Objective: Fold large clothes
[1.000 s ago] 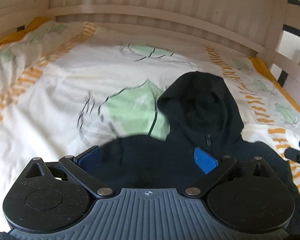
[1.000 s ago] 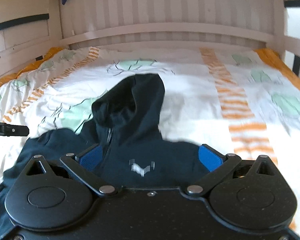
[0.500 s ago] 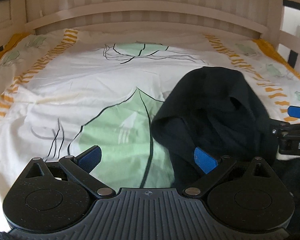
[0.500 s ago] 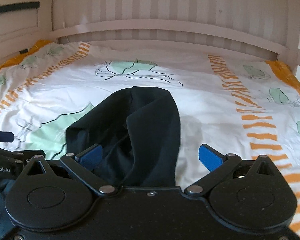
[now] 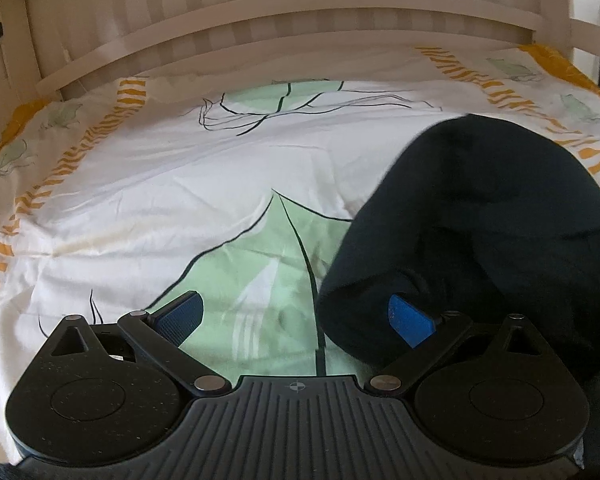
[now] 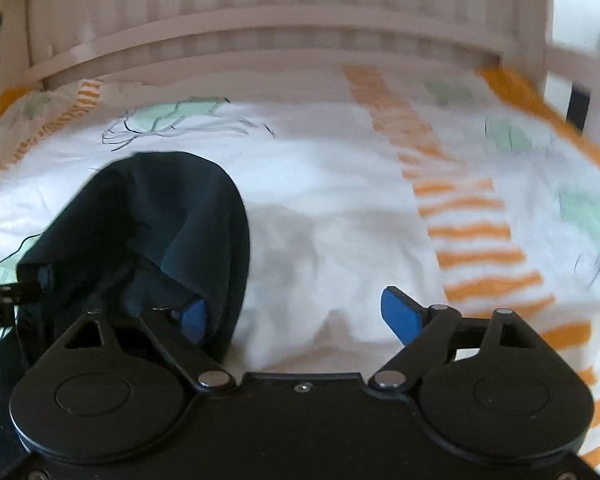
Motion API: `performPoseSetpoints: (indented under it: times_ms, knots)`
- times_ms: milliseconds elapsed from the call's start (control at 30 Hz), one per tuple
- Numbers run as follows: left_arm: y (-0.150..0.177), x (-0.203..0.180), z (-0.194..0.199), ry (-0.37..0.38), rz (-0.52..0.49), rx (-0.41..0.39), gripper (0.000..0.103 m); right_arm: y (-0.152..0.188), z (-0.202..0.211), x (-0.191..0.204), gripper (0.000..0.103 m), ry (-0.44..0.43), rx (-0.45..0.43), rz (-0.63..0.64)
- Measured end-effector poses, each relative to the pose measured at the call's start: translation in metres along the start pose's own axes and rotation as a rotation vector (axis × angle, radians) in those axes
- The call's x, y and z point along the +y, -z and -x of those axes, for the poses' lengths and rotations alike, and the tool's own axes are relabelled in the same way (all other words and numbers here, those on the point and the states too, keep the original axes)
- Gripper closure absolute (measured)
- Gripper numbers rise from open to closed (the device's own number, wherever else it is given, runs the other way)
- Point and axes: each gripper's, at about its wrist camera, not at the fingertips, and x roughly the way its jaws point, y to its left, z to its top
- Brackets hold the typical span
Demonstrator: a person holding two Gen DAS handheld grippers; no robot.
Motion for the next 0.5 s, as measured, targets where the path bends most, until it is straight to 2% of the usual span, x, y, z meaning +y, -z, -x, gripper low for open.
performPoseSetpoints:
  times_ms: [133,267,433,500]
  knots:
    - [-0.007,-0.008,-0.009,-0.038,-0.075,-0.032,0.003,0.010,0.002,-0.003,0.016,-0.029,-0.004,0.009]
    - [-0.021,-0.016,-0.016,-0.081,-0.153,-0.082,0.003,-0.001,-0.001,0.015,0.016,-0.030,-0.026,0.079]
    - [-0.043,-0.005,-0.010,-0.100,-0.082,-0.131,0.004,-0.027,-0.014,0.030,0.016,-0.009,-0.064,0.128]
    - [-0.047,0.004,0.001,-0.081,-0.042,-0.157,0.004,-0.036,-0.008,0.031,0.016,-0.009,-0.099,0.134]
